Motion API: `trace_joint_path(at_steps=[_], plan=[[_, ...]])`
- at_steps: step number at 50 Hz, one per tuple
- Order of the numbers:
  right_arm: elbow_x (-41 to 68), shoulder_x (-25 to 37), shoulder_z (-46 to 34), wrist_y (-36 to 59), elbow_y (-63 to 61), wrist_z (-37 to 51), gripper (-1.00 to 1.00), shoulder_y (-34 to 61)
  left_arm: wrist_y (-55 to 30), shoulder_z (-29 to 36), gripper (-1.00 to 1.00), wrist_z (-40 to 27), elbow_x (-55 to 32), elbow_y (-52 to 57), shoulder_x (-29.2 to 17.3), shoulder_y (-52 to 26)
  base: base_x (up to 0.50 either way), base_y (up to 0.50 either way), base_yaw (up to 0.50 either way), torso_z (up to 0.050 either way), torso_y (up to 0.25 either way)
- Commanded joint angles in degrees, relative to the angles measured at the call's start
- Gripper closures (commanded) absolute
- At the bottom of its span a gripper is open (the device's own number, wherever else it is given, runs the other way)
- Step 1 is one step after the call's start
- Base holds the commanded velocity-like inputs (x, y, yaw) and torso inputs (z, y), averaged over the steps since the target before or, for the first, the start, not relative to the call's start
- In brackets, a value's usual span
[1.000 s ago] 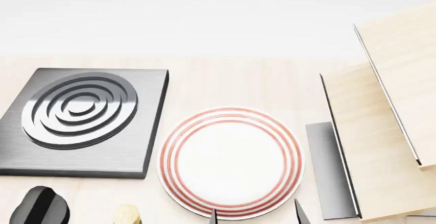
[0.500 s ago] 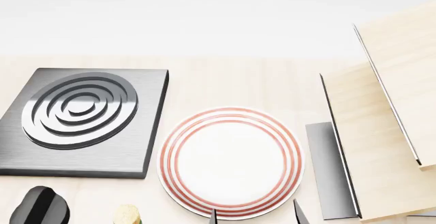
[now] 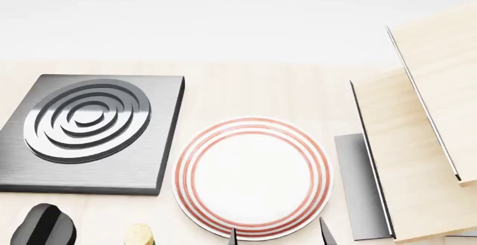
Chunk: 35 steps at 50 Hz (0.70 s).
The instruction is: Pick up the akita bowl and put it on the plate.
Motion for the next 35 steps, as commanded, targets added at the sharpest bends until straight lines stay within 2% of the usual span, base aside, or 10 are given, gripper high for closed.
trace_joint_path(at_steps=[1,35], plan=[[0.0,0.1,-0.1,0.4,-0.1,0.2,-1.0,0.2,0.2,-2.2,-1.0,1.6,-0.6,0.0,0.0,2.1,0.0,0.0,0.0,0.0,0.0],[0.2,0.5,-0.8,0.5,0.0,0.7,-1.0,0.5,1.5,-2.1,-1.0,2.6,-0.9,-1.1,0.6,6.9,0.0,0.0,0.0,0.0,0.0]])
